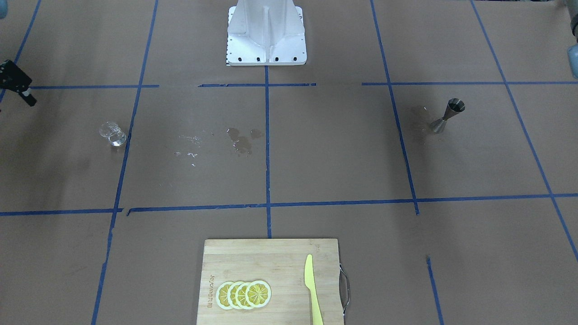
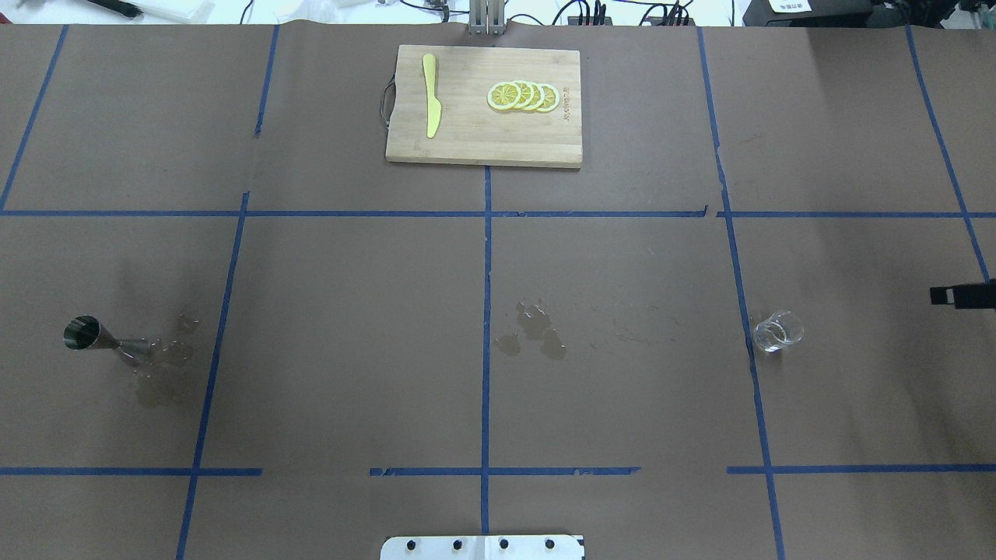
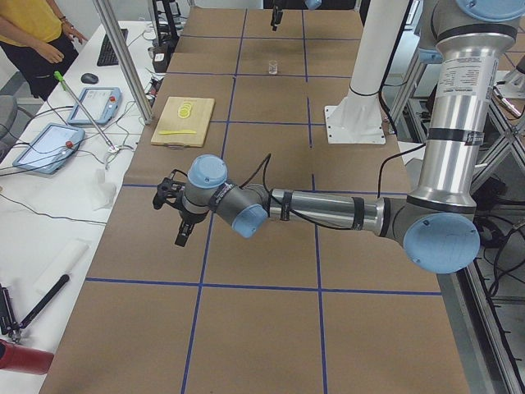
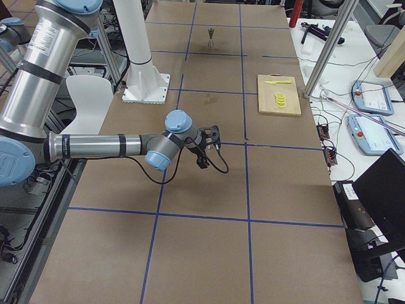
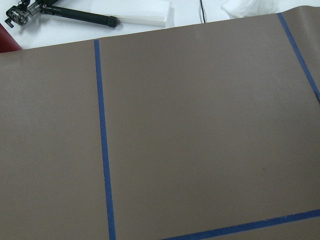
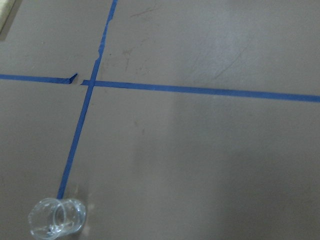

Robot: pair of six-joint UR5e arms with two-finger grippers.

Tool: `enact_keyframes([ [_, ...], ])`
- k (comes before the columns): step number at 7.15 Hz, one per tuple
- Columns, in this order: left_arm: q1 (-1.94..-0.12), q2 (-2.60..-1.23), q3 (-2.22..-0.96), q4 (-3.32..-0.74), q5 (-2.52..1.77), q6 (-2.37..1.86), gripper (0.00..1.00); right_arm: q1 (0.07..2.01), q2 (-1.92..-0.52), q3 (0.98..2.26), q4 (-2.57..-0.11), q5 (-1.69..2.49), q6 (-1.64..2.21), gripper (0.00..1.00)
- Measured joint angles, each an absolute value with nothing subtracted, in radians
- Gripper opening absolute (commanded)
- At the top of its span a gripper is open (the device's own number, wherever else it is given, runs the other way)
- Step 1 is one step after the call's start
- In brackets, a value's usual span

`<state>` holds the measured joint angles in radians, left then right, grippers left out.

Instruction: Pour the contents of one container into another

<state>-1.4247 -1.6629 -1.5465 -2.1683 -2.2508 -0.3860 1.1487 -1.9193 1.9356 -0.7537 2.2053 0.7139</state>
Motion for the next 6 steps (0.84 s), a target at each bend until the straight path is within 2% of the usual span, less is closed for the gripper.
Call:
enact_keyframes([
  [3,-1.425,-1.667,-1.537,-2.115,-2.256,-0.348,1.00,1.392,-1.748,1.928,-1.266,2.271,0.226,1.00],
  [6,-1.512,-1.685,-1.555,-1.793,-2.260,-0.067,1.00,1.536,-1.641,1.878,-1.634,2.282,-0.181,1.00],
])
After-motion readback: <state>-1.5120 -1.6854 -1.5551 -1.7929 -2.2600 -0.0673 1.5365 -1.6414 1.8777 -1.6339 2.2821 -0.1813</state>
